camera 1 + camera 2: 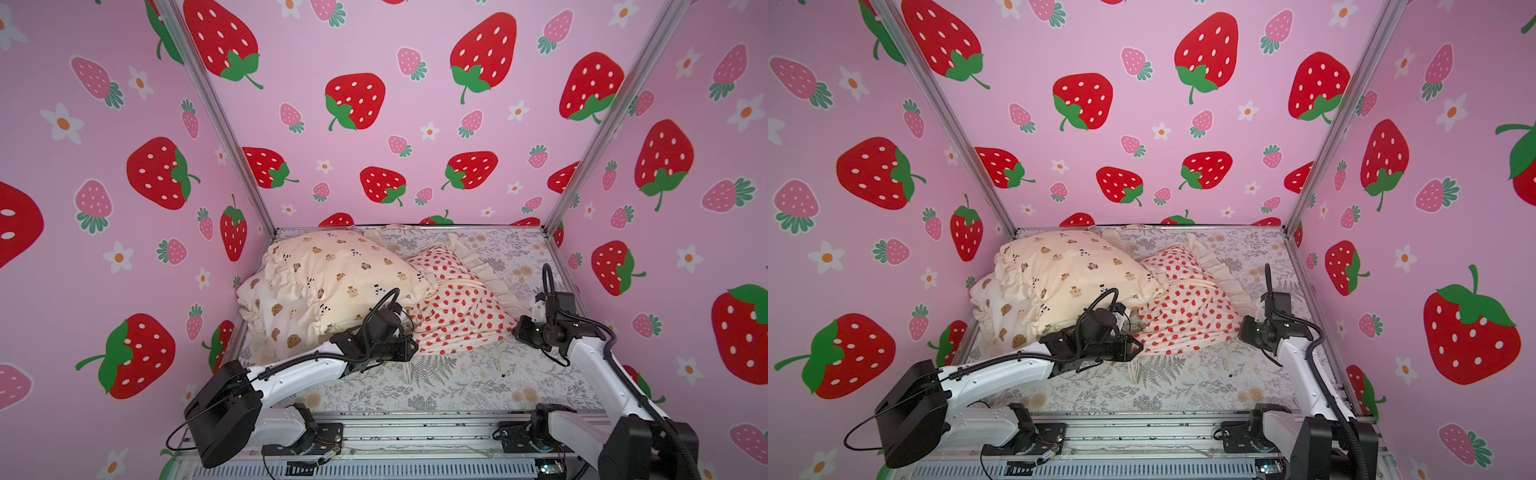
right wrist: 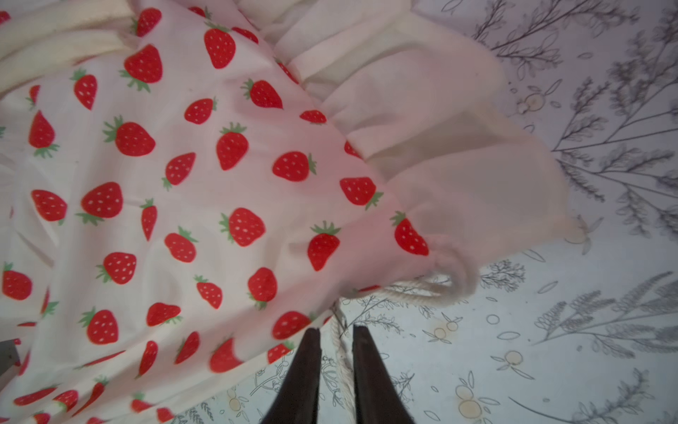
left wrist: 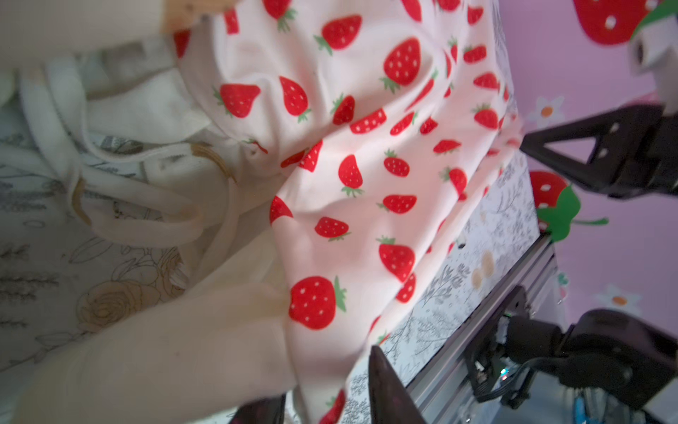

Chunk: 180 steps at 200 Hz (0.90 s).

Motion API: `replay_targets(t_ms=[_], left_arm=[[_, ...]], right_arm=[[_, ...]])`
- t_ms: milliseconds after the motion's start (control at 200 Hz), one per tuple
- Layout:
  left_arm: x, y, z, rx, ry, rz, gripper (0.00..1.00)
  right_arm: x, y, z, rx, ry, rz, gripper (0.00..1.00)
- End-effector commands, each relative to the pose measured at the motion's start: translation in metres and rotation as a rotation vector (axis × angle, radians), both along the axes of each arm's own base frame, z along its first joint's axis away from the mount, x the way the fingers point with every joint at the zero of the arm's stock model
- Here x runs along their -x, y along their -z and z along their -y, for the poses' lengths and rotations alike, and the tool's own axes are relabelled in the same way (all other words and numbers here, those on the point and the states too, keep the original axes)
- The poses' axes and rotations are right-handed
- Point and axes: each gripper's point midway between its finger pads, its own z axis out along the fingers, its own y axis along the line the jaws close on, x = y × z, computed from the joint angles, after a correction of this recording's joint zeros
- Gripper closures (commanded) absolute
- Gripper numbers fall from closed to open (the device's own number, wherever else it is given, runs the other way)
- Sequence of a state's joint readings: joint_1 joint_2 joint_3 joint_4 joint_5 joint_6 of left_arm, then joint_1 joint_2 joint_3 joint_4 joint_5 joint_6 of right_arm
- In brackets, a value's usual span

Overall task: Zip up pillowcases
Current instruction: Place the pillowcase at the center of the board.

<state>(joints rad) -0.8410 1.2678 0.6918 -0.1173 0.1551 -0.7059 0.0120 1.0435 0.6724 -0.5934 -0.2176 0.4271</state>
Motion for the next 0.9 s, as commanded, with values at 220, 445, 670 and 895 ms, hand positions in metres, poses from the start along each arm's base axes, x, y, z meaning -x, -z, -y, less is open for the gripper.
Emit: replay_targets(t_ms=[220, 445, 670, 895], left_arm=[[0.002, -0.093, -0.028, -0.046, 0.034, 0.206, 0.20], [-0.053, -0.179, -0.104, -0.275, -0.259, 0.471, 0.04], [-0.093, -0.190, -0.272, -0.525, -0.891, 0.484, 0.01], [-0.097, -0.118, -0.359, -0.665, -1.108, 0.495, 0.01]], right_arm=[[-0.001, -0.066, 0.014, 0.067, 0.039, 0.135, 0.43], [-0.042, -0.089, 0.025, 0.128, 0.069, 0.219, 0.20], [-0.080, -0.099, 0.071, 0.336, 0.242, 0.349, 0.00], [-0.094, -0.061, 0.119, 0.582, 0.386, 0.381, 0.00]])
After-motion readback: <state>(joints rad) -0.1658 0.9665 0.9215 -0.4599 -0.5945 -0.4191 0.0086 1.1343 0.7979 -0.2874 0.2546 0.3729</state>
